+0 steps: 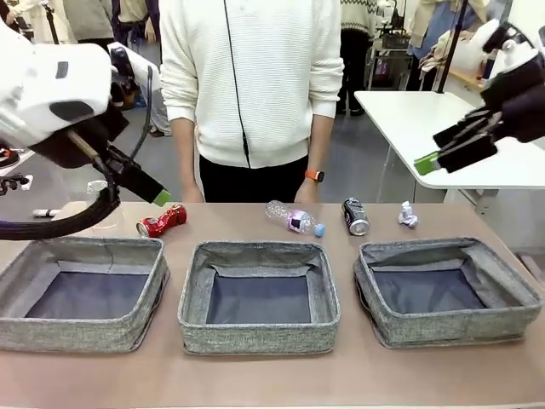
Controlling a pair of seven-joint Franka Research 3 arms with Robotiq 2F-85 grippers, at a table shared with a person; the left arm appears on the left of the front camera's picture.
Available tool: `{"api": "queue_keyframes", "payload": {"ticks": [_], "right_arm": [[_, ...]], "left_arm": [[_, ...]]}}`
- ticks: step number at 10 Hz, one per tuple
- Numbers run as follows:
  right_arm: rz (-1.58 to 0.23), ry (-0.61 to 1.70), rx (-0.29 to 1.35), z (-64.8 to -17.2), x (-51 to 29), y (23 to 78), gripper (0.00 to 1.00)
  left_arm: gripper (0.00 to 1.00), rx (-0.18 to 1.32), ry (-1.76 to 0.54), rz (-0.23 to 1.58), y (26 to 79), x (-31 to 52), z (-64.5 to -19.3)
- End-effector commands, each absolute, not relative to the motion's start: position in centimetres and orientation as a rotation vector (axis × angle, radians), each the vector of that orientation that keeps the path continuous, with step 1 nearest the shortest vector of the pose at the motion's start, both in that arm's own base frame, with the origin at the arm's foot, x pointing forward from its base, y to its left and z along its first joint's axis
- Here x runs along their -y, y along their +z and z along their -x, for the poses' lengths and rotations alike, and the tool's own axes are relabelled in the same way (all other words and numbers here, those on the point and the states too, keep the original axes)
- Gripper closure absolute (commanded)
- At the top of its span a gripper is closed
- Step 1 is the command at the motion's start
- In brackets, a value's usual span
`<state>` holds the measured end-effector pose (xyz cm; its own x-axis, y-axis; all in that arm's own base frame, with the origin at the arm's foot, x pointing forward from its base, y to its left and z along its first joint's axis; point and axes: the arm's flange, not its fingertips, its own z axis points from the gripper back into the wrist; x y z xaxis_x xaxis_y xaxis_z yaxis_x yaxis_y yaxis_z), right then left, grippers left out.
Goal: Sort the waste into the appropriate baskets.
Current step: Pick up the waste item pointed out by the person.
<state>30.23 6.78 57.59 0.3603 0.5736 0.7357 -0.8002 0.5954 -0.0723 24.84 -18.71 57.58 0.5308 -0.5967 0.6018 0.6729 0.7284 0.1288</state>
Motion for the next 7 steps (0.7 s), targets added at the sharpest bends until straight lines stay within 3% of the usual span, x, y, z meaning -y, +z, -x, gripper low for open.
{"api": "queue_keyframes", "payload": {"ticks": [1,3,5,7], "right_arm": [[-0.621,1.036,0.665,-29.9,-1.9,58.0,0.00],[-1.154,0.987,0.515,-32.0,7.5,56.3,0.00],[-1.374,0.699,0.499,-35.2,15.1,53.0,0.00],[-1.632,0.518,0.519,-37.9,19.4,50.5,0.00]], "left_arm": [[0.00,0.416,-0.712,0.634,60.3,14.3,-23.9],[0.00,0.246,-0.616,1.123,60.1,4.1,-22.9],[0.00,0.319,-0.374,1.405,55.3,-5.6,-21.4],[0.00,0.294,-0.169,1.617,47.3,-11.0,-20.0]]}}
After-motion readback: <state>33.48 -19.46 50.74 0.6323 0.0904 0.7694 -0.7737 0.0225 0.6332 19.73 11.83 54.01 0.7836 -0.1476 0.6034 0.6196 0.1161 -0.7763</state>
